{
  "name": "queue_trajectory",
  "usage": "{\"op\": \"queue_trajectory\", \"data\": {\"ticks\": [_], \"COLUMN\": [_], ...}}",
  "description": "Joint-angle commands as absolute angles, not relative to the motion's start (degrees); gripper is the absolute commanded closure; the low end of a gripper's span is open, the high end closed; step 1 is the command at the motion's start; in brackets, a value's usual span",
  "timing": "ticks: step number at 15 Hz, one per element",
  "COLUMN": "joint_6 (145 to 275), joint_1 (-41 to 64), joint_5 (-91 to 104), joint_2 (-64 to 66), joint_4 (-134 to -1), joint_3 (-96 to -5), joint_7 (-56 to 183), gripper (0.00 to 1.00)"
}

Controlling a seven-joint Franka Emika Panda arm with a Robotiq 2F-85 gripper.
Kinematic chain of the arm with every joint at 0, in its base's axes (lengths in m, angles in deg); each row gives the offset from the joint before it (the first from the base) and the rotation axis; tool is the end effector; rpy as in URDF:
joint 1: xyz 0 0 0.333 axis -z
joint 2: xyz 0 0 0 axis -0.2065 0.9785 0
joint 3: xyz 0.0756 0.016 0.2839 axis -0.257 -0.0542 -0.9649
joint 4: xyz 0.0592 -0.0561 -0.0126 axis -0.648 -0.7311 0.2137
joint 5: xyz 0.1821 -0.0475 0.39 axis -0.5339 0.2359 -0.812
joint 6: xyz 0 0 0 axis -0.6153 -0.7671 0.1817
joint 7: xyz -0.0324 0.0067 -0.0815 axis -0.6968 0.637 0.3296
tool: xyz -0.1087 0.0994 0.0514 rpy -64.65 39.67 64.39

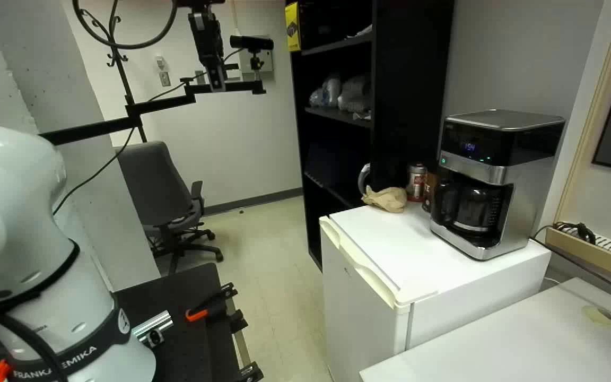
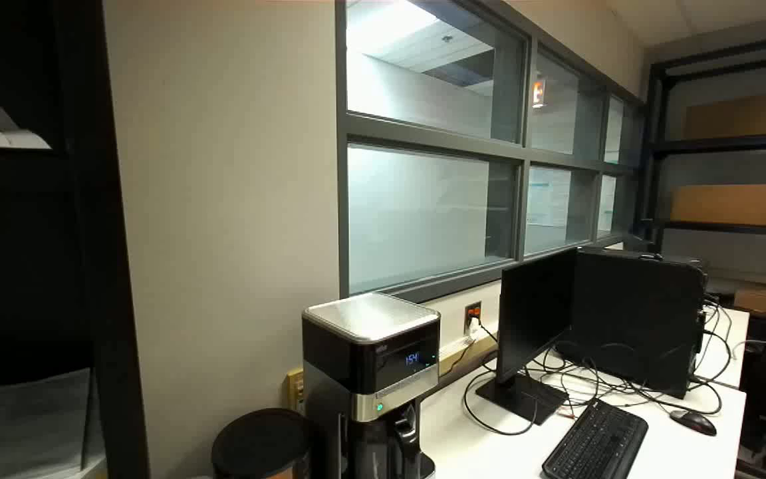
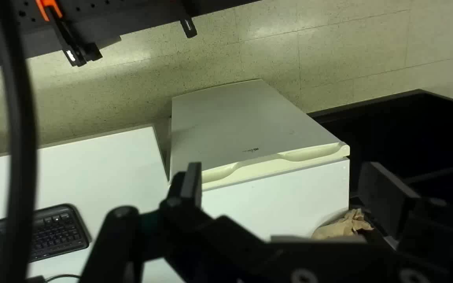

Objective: Press a button on the right side of the coffee machine

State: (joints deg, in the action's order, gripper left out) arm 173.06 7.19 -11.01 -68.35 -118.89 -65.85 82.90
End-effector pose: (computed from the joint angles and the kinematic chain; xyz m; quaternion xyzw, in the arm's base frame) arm 0.3289 0.1322 0.5037 -0.9905 0.1155 -0.0418 0.0614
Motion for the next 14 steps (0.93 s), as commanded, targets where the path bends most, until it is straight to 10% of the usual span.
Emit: {"op": "queue_trajectory", "data": {"ticks": [1, 14], "joint_6": [172.71, 179.72], "joint_1": [8.38, 11.48], "joint_5": [-11.65, -3.81], "joint_2": [-68.46, -59.9], "joint_4": [-118.68, -119.06], "joint_3": [-66.55, -64.83], "joint_7": [82.17, 74.05], "gripper": [0.0, 0.0]}}
